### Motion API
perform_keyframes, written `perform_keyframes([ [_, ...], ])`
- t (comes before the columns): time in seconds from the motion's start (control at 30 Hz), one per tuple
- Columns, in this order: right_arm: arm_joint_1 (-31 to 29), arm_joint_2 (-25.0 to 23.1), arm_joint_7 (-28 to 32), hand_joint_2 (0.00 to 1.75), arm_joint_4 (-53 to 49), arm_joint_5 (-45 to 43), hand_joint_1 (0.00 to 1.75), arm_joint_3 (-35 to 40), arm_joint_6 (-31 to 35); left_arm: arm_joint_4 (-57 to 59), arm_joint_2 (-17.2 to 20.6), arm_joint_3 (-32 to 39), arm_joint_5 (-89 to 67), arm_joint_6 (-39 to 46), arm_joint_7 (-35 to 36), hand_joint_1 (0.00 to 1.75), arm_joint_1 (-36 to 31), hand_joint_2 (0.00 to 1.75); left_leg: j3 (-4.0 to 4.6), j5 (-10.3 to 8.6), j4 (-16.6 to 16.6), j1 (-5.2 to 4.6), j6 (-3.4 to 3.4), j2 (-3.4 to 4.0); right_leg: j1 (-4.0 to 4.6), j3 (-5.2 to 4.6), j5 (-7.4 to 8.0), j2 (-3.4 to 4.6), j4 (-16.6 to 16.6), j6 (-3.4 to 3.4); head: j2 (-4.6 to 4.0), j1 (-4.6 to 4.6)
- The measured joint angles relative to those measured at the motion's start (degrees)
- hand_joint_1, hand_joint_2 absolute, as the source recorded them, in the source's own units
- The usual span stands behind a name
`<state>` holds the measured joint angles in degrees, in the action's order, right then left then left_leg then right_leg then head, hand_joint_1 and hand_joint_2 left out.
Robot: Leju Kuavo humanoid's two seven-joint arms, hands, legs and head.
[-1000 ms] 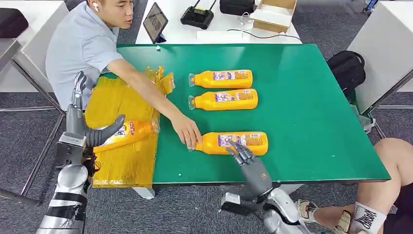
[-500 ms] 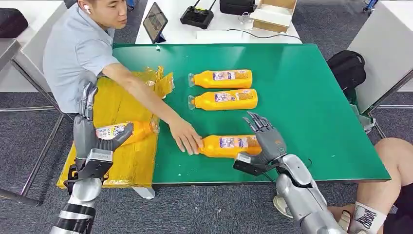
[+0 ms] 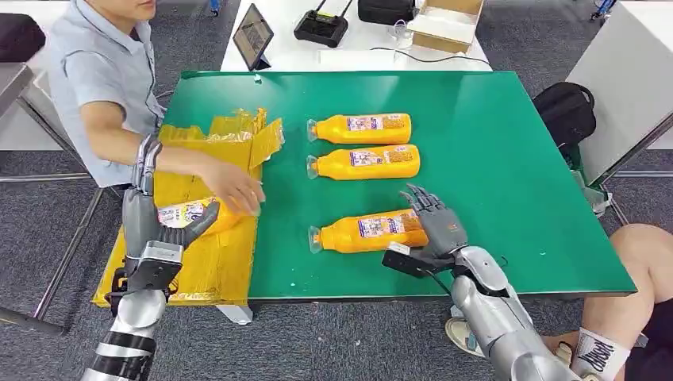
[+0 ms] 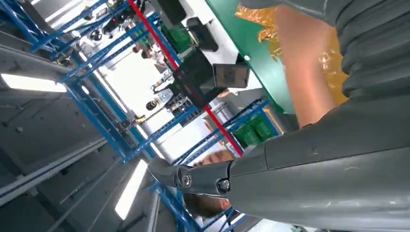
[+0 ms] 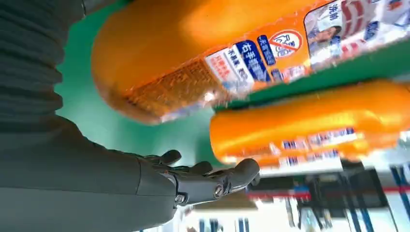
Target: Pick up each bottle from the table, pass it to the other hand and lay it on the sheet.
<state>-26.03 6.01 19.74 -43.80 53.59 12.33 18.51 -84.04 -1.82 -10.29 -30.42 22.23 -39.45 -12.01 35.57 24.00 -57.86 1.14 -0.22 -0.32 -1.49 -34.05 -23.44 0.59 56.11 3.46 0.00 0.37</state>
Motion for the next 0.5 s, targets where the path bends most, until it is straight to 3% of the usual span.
perform_keyframes([
  [0.3,-0.32,-2.25,4.44,1.75,3.56,-3.95,0.0,0.24,-1.35,0.41,0.09,-0.31,0.48,0.02,-0.52,0.0,-0.38,1.75,0.0,0.0,0.0,0.0,0.0,0.0,0.0,-0.01,0.0,0.0,0.0,0.0,0.0,0.0],
  [0.5,-1.6,-2.43,-1.62,1.75,4.24,-1.72,0.0,1.9,-3.12,0.41,0.13,-0.55,0.96,-0.35,-0.42,0.0,-0.38,1.75,0.0,0.0,0.0,0.0,0.0,0.0,0.0,0.01,0.0,0.0,0.0,0.0,0.0,0.02],
])
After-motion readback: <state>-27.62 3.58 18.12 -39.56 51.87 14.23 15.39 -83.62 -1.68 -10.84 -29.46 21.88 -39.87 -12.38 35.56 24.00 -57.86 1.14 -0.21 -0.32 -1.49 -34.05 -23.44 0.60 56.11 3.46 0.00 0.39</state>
